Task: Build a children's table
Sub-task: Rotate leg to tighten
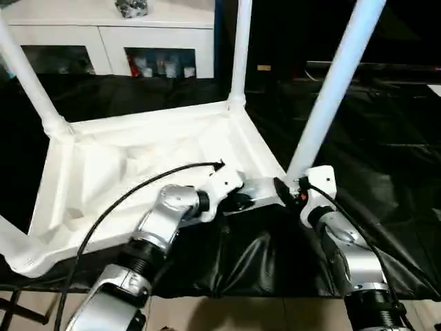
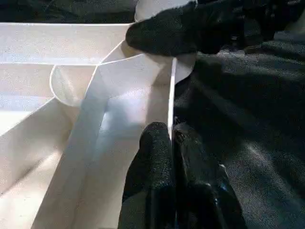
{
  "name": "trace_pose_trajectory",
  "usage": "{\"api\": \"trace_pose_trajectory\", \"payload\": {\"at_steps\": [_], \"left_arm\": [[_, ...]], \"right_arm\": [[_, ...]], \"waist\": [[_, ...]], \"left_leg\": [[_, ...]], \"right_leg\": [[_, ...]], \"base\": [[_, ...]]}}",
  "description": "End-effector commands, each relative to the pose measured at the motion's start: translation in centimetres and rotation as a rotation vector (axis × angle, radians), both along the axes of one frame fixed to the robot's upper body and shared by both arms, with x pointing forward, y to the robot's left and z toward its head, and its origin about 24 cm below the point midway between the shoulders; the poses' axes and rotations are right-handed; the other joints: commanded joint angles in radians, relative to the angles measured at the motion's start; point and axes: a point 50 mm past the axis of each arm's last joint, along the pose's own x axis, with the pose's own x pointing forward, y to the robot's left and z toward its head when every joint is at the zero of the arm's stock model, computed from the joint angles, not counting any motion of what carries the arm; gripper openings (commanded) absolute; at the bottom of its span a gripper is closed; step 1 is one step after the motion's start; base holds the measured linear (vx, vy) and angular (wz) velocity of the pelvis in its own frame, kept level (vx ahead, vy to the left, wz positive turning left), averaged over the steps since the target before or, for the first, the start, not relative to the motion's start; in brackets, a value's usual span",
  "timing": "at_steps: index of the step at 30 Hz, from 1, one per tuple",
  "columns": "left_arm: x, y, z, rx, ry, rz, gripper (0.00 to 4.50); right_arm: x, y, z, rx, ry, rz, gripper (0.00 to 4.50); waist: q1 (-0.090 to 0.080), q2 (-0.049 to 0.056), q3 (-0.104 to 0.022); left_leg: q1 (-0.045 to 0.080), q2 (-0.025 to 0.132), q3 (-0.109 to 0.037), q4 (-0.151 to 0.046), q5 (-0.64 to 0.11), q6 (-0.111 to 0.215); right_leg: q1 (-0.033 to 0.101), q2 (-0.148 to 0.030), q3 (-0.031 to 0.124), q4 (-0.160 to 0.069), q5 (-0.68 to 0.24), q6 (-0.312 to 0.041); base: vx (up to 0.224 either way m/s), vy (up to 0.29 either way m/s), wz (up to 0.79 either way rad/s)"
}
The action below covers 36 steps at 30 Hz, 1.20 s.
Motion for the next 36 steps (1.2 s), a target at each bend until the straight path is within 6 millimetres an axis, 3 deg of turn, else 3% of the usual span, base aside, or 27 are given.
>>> {"api": "trace_pose_trajectory", "payload": {"at_steps": [1,2,3,5,8,12,15,16,17,19,22,29,31,33,36], "left_arm": [[-1.7,-3.3,-1.6,-0.021,0.067,-0.054,0.00],[-1.8,-3.1,-1.5,-0.021,0.063,-0.057,0.00],[-1.8,-2.5,-1.4,-0.026,0.058,-0.064,0.00],[-1.7,-1.9,-1.3,-0.031,0.053,-0.074,0.00],[-1.7,-0.8,-1.1,-0.034,0.046,-0.093,0.00],[-1.8,1.5,-0.7,-0.029,0.053,-0.168,0.00],[-1.8,2.6,-0.6,-0.012,0.065,-0.203,0.00],[-1.8,2.6,-0.6,-0.012,0.065,-0.203,0.00],[-1.7,3.6,-0.4,-0.001,0.079,-0.235,0.00],[-1.7,3.9,-0.3,0.001,0.088,-0.250,0.00],[-1.6,4.8,-0.1,0.014,0.109,-0.290,0.00],[-1.2,6.1,0.2,0.062,0.144,-0.359,0.00],[-1.2,6.1,0.2,0.064,0.146,-0.361,0.00],[-1.1,6.3,0.2,0.073,0.149,-0.373,0.00],[-1.1,6.2,0.2,0.072,0.152,-0.378,0.00]], "right_arm": [[-1.0,4.3,-1.6,0.056,0.079,0.161,3.62],[-1.0,4.3,-1.6,0.088,0.070,0.159,3.62],[-0.9,4.3,-1.4,0.090,0.054,0.174,3.68],[-0.9,4.2,-1.3,0.080,0.040,0.196,3.87],[-0.9,3.7,-1.0,0.057,0.019,0.242,3.87],[-0.8,1.8,-0.2,0.010,-0.003,0.399,3.87],[-1.0,0.7,0.0,-0.034,0.003,0.504,3.87],[-1.0,0.7,0.0,-0.034,0.003,0.504,3.87],[-1.4,-0.4,0.3,-0.064,0.023,0.621,3.87],[-1.5,-0.9,0.5,-0.074,0.032,0.668,3.87],[-1.9,-1.7,0.9,-0.075,0.068,0.786,3.87],[-1.2,-2.0,0.7,-0.109,0.110,0.905,3.12],[-1.2,-2.0,0.7,-0.104,0.110,0.913,3.09],[-1.2,-2.0,0.7,-0.087,0.110,0.932,2.82],[-1.3,-2.1,0.5,-0.073,0.109,0.942,2.76]], "waist": [[-0.008,-0.012,-0.027],[-0.008,-0.009,-0.027],[-0.009,-0.015,-0.027],[-0.009,-0.012,-0.030],[-0.008,-0.013,-0.030],[-0.010,-0.018,-0.032],[-0.010,-0.019,-0.036],[-0.008,-0.019,-0.040],[-0.004,-0.017,-0.047],[-0.001,-0.017,-0.045],[0.002,-0.017,-0.042],[0.001,-0.012,-0.037],[0.001,-0.012,-0.039],[0.002,-0.015,-0.041],[0.005,-0.014,-0.044]], "left_leg": [[0.007,0.048,-0.028,-0.088,-0.407,0.009],[0.007,0.049,-0.028,-0.089,-0.399,0.010],[0.006,0.049,-0.027,-0.088,-0.396,0.013],[-0.001,0.050,-0.027,-0.088,-0.359,0.022],[0.000,0.050,-0.025,-0.087,-0.347,0.031],[-0.005,0.050,-0.023,-0.081,-0.309,0.052],[-0.006,0.049,-0.016,-0.070,-0.244,0.078],[-0.008,0.048,-0.015,-0.063,-0.200,0.089],[-0.008,0.048,-0.013,-0.055,-0.146,0.111],[-0.011,0.047,-0.009,-0.049,-0.096,0.148],[-0.007,0.050,-0.007,-0.049,-0.112,0.156],[-0.003,0.056,-0.007,-0.058,-0.211,0.083],[-0.001,0.058,-0.007,-0.057,-0.208,0.076],[-0.002,0.057,-0.006,-0.054,-0.181,0.085],[-0.001,0.056,-0.003,-0.049,-0.151,0.107]], "right_leg": [[0.001,-0.035,0.022,-0.084,-0.414,-0.119],[0.001,-0.036,0.022,-0.082,-0.399,-0.124],[0.002,-0.036,0.022,-0.083,-0.394,-0.126],[0.009,-0.037,0.021,-0.077,-0.356,-0.135],[0.011,-0.037,0.020,-0.075,-0.341,-0.147],[0.020,-0.037,0.018,-0.069,-0.288,-0.168],[0.021,-0.037,0.020,-0.059,-0.205,-0.202],[0.024,-0.035,0.020,-0.050,-0.141,-0.219],[0.029,-0.034,0.018,-0.037,-0.044,-0.242],[0.029,-0.029,0.015,-0.026,0.069,-0.275],[0.030,-0.030,0.013,-0.027,0.043,-0.295],[0.026,-0.032,0.010,-0.038,-0.141,-0.286],[0.025,-0.032,0.011,-0.036,-0.124,-0.288],[0.028,-0.031,0.011,-0.030,-0.074,-0.298],[0.029,-0.031,0.010,-0.025,-0.015,-0.318]], "base": [[0.000,0.000,0.00],[0.000,0.000,0.00],[0.000,0.000,0.00],[0.000,0.000,0.00],[0.000,0.000,0.00],[0.000,0.000,0.00],[0.000,0.000,0.00],[0.000,0.000,0.00],[0.000,0.000,0.00],[0.000,0.000,0.00],[0.000,0.000,0.00],[0.000,0.000,0.00],[0.000,0.000,0.00],[0.000,0.000,0.00],[0.000,0.000,0.00]]}}
